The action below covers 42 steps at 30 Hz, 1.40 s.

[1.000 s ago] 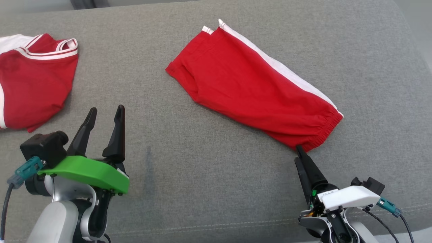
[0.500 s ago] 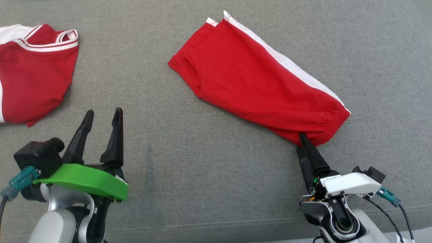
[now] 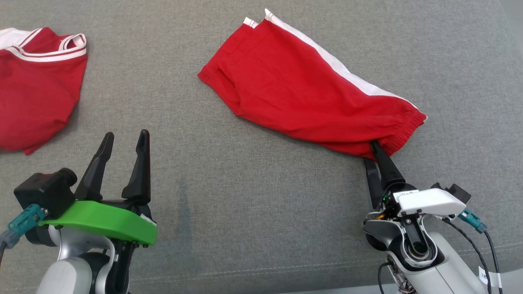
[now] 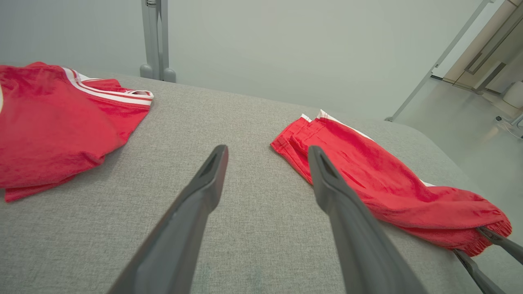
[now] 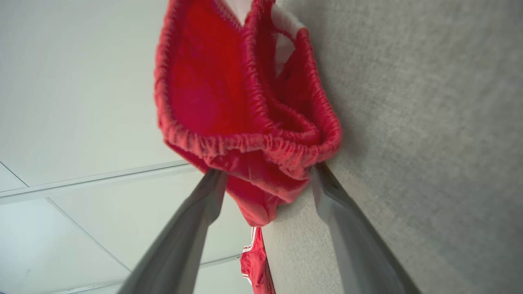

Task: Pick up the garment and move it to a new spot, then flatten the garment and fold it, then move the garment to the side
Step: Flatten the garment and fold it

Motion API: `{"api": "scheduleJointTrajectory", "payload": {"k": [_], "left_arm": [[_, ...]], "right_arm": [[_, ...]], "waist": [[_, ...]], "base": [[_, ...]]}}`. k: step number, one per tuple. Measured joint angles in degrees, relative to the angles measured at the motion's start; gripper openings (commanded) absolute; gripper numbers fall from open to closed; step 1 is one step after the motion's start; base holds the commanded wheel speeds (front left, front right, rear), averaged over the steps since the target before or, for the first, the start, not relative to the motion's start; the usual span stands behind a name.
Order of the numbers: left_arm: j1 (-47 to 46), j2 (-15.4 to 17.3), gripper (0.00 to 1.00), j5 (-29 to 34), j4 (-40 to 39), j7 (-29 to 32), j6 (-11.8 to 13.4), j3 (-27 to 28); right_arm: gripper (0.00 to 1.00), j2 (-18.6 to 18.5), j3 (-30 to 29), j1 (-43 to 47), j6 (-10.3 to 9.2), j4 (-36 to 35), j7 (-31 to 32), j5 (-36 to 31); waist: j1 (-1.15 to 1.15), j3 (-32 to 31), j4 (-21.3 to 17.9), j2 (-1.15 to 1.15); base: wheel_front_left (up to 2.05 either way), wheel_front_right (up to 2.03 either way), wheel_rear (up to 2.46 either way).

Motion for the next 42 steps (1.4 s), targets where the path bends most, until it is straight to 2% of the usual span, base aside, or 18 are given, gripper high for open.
{"api": "scheduleJointTrajectory", "payload": {"k": [1,2,3,17,31,42], "left_arm": [[0.0,0.0,1.00,0.0,0.0,0.2,0.0,0.0],[0.0,-0.1,1.00,0.0,-0.1,0.2,0.0,0.0],[0.0,-0.1,1.00,0.1,-0.2,0.2,0.0,0.0],[1.2,-1.4,1.00,0.9,-1.4,1.2,0.0,1.8],[1.5,-1.7,1.00,2.5,-2.3,2.4,0.0,2.0],[1.6,-3.4,1.00,2.5,-3.0,3.8,-0.1,-2.9]], "right_arm": [[0.45,0.0,0.0,-0.4,0.00,0.0,0.0,0.1],[0.28,0.0,0.1,-0.6,0.00,0.0,0.0,0.3],[0.00,0.0,0.1,-0.8,0.00,0.1,0.0,0.3],[0.00,-0.4,1.4,-1.2,0.00,0.5,-0.5,-1.9],[0.00,-10.2,0.4,3.7,0.00,-0.8,1.1,-5.4],[0.00,-17.2,-2.5,5.9,0.00,-3.3,1.5,-7.6]], "waist": [[0.00,0.0,-0.1,0.00],[0.00,0.1,-0.1,0.00],[0.00,0.1,-0.2,0.00],[0.00,0.4,-2.1,0.00],[0.00,-0.2,-6.0,0.00],[0.00,0.2,-8.6,0.00]], "base": [[0.00,0.00,0.00],[0.00,0.00,0.00],[0.00,0.00,0.00],[0.00,0.00,0.00],[0.00,0.00,0.00],[0.00,0.00,0.00]]}}
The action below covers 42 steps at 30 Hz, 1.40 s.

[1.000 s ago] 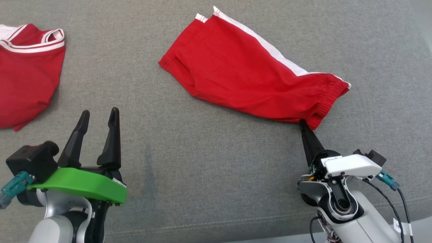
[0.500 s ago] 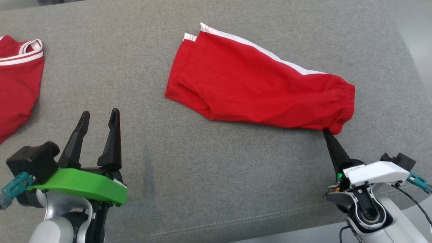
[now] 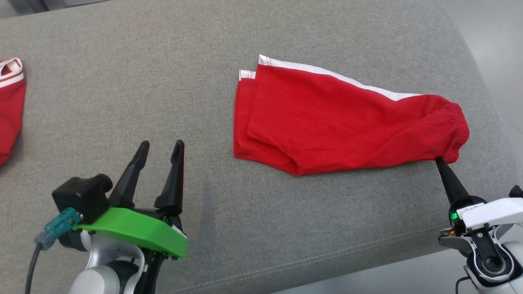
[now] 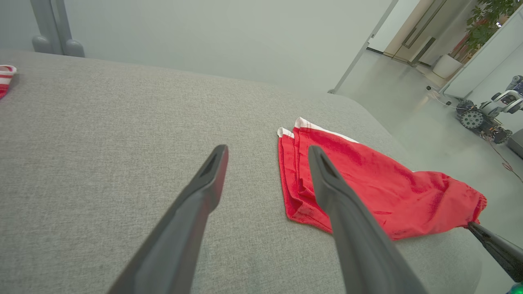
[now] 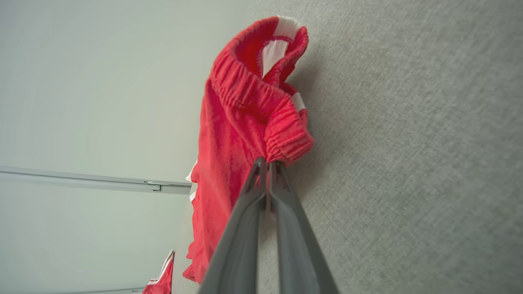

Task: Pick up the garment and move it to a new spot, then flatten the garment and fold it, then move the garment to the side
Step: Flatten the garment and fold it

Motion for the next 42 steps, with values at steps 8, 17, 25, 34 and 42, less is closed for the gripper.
{"api": "scheduleJointTrajectory", "payload": {"k": [8,17,25,34,42], "left_arm": [[-0.2,-1.2,1.00,0.0,0.5,0.5,-0.1,-2.0],[-1.0,-2.6,1.00,-0.2,1.8,0.2,-0.5,-3.1],[-1.5,-4.1,1.00,-1.7,4.0,-1.9,-0.6,-4.1],[-1.9,-5.0,1.00,-4.0,7.5,-4.2,-1.2,-5.5],[-2.3,-5.3,1.00,-4.8,10.3,-6.0,-1.8,-6.7]], "right_arm": [[0.00,-3.2,2.9,-0.6,0.00,-4.8,0.1,-6.5],[0.00,-10.5,8.8,-6.2,0.00,-12.6,6.1,-13.6],[0.00,-15.9,12.2,-10.4,0.00,-14.2,13.8,-16.5],[0.00,-19.8,15.0,-14.2,-0.60,-14.4,22.6,-17.6],[0.00,-20.2,17.6,-17.7,-1.59,-15.3,29.0,-17.9]], "waist": [[0.00,0.3,0.4,0.00],[0.00,0.2,3.4,0.00],[0.00,0.0,8.0,0.00],[0.00,-0.2,14.5,0.00],[0.00,-0.9,20.2,0.00]], "base": [[0.00,0.00,0.00],[0.00,0.00,0.00],[0.00,0.00,0.00],[0.00,0.00,0.00],[0.00,0.00,0.00]]}}
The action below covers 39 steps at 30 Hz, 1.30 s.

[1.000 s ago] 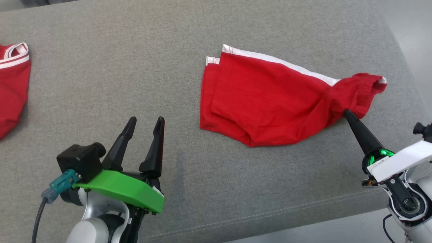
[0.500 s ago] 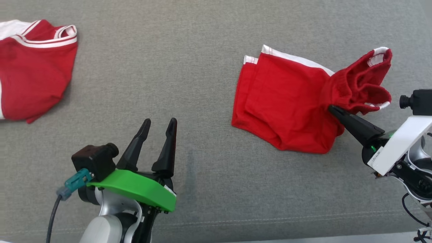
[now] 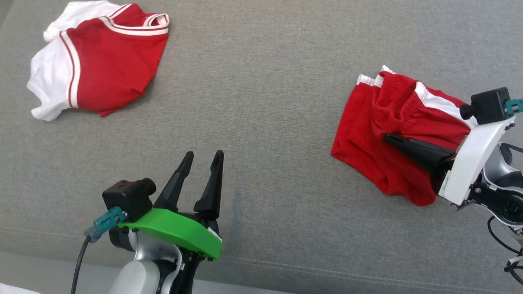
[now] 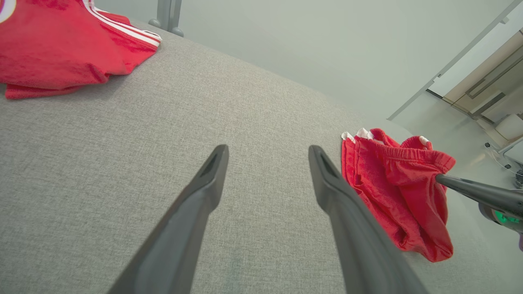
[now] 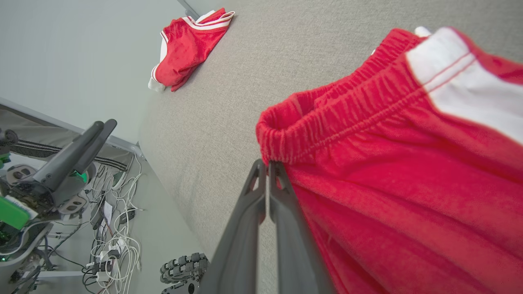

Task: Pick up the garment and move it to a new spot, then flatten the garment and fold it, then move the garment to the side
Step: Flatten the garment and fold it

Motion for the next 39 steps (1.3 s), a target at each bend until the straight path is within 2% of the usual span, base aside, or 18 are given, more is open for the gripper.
{"api": "scheduleJointTrajectory", "payload": {"k": [6,11,12,13,14,15,17,18,19,20,22,25,36,39], "left_arm": [[-1.0,-0.2,1.00,-1.6,1.3,-1.2,-0.5,-0.3],[-1.0,-0.2,1.00,-2.0,1.9,-2.4,-0.5,0.3],[-1.0,-0.2,1.00,-2.0,2.0,-2.5,-0.5,0.3],[-1.0,-0.2,1.00,-2.0,2.1,-2.7,-0.5,0.4],[-1.0,-0.2,1.00,-2.0,2.2,-2.9,-0.5,0.7],[-1.0,-0.2,1.00,-2.0,2.3,-3.2,-0.5,1.0],[-0.9,-0.2,1.00,-2.0,2.3,-3.2,-0.5,1.5],[-0.9,-0.2,1.00,-2.0,2.3,-3.3,-0.4,1.6],[-0.9,-0.2,1.00,-2.0,2.3,-3.3,-0.4,1.7],[-0.9,-0.2,1.00,-2.0,2.3,-3.5,-0.4,1.7],[-0.9,-0.2,1.00,-2.0,2.4,-3.7,-0.4,1.7],[-0.9,-0.2,1.00,-1.9,2.4,-3.7,-0.3,1.8],[-1.0,0.1,1.00,-1.8,3.2,-3.7,-0.4,1.5],[-1.6,0.5,1.00,-1.6,2.9,-3.3,-1.8,-0.2]], "right_arm": [[0.00,2.1,1.9,-1.5,-1.02,0.3,2.8,0.1],[0.00,3.9,3.9,-1.7,-1.65,1.0,4.5,0.0],[0.11,4.1,3.7,-1.9,-2.02,1.2,4.5,0.0],[0.29,4.4,3.6,-2.1,-2.08,1.4,4.4,0.0],[0.20,4.8,3.5,-2.4,-2.09,1.8,4.3,0.0],[0.00,5.2,3.5,-2.6,-2.12,2.0,4.3,0.0],[0.00,5.8,3.2,-2.6,-2.94,2.5,3.8,-0.4],[0.05,5.9,3.1,-2.7,-3.12,2.8,3.5,-0.7],[0.27,6.0,2.9,-2.7,-3.22,3.3,3.1,-1.1],[0.71,6.1,2.7,-2.7,-3.77,3.7,2.6,-1.2],[1.00,6.5,2.2,-2.7,-4.17,4.3,1.7,-1.5],[1.00,7.5,1.8,-2.7,-5.48,5.3,-0.2,-3.1],[1.00,10.5,0.9,-2.5,-5.04,4.1,-8.4,-7.2],[1.00,10.3,0.2,-2.3,-5.52,3.0,-11.1,-9.0]], "waist": [[0.00,-0.6,3.1,0.00],[0.00,-1.4,4.2,0.00],[0.00,-1.4,4.2,0.00],[0.00,-1.5,4.1,0.00],[0.00,-1.5,4.0,0.00],[0.00,-1.5,3.8,0.00],[0.00,-1.5,3.3,0.00],[0.00,-1.5,3.0,0.00],[0.00,-1.5,2.7,0.00],[0.00,-1.4,2.4,0.00],[0.00,-1.3,1.6,0.00],[0.00,-1.1,0.5,0.00],[0.00,-1.2,-3.1,0.00],[0.00,-1.4,-4.0,0.00]], "base": [[0.00,0.00,0.00],[0.00,0.00,0.00],[0.00,0.00,0.00],[0.00,0.00,0.00],[0.00,0.00,0.00],[0.00,0.00,0.00],[0.00,0.00,0.00],[0.00,0.00,0.00],[0.00,0.00,0.00],[0.00,0.00,0.00],[0.00,0.00,0.00],[0.00,0.00,0.00],[0.00,0.00,0.00],[0.00,0.00,0.00]]}}
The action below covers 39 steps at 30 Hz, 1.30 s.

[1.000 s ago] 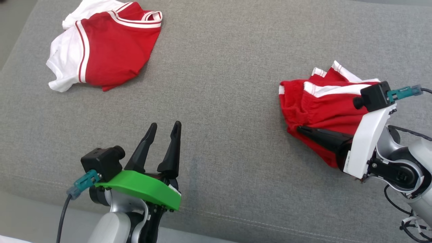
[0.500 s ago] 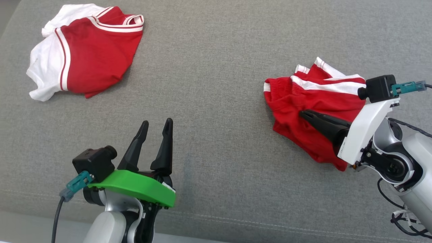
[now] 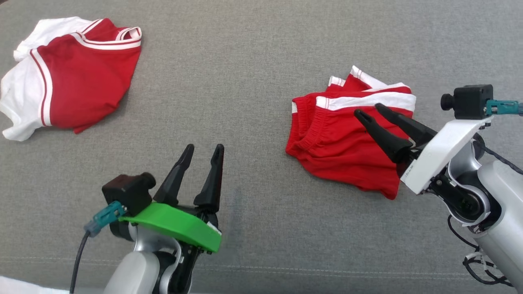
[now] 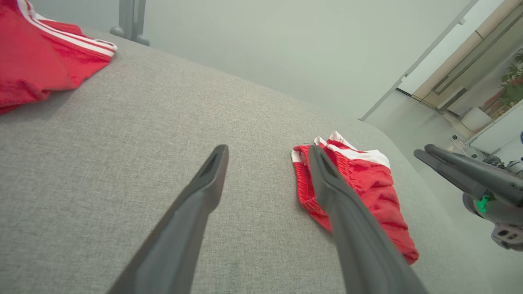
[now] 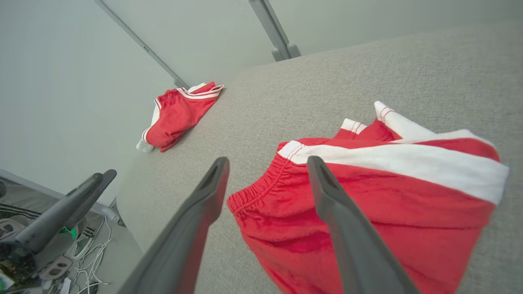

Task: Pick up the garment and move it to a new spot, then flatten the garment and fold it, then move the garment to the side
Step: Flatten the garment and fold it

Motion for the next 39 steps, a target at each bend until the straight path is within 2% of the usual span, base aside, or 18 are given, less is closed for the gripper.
{"api": "scheduleJointTrajectory", "payload": {"k": [3,7,14,21,28,32,39], "left_arm": [[-3.3,0.8,1.00,0.5,-0.5,1.0,-1.7,-1.5],[-7.6,0.9,1.00,0.7,-0.6,2.4,-3.9,-3.9],[-12.5,0.6,1.00,0.9,4.5,5.8,-7.1,-7.7],[-16.0,1.5,1.00,2.4,11.6,7.3,-7.3,-6.6],[-18.5,3.0,1.00,2.2,18.0,7.8,-7.3,-3.0],[-19.6,3.6,1.00,1.8,21.5,8.2,-7.4,-2.3],[-22.5,2.5,1.00,0.1,25.3,8.5,-8.0,-2.6]], "right_arm": [[1.00,0.0,0.2,0.3,-0.29,-1.3,-2.9,-3.2],[1.00,0.7,1.2,2.9,-1.59,-2.4,-6.4,-6.6],[1.00,2.5,1.9,8.7,-3.85,-4.2,-12.8,-10.0],[1.00,3.4,1.8,9.9,-5.19,-6.6,-18.5,-15.0],[1.00,4.0,3.5,10.3,-5.59,-8.1,-21.5,-19.7],[1.00,4.6,4.0,10.3,-5.61,-8.5,-21.8,-20.3],[1.00,4.7,3.0,11.1,-6.11,-9.0,-22.5,-20.7]], "waist": [[0.00,0.0,-1.2,0.00],[0.00,0.2,-3.5,0.00],[0.00,0.8,-8.5,0.00],[0.00,1.8,-13.9,0.00],[0.00,2.9,-19.5,0.00],[0.00,3.4,-22.7,0.00],[0.00,4.7,-26.4,0.00]], "base": [[0.00,0.00,0.00],[0.00,0.00,0.00],[0.00,0.00,0.00],[0.00,0.00,0.00],[0.00,0.00,0.00],[0.00,0.00,0.00],[0.00,0.00,0.00]]}}
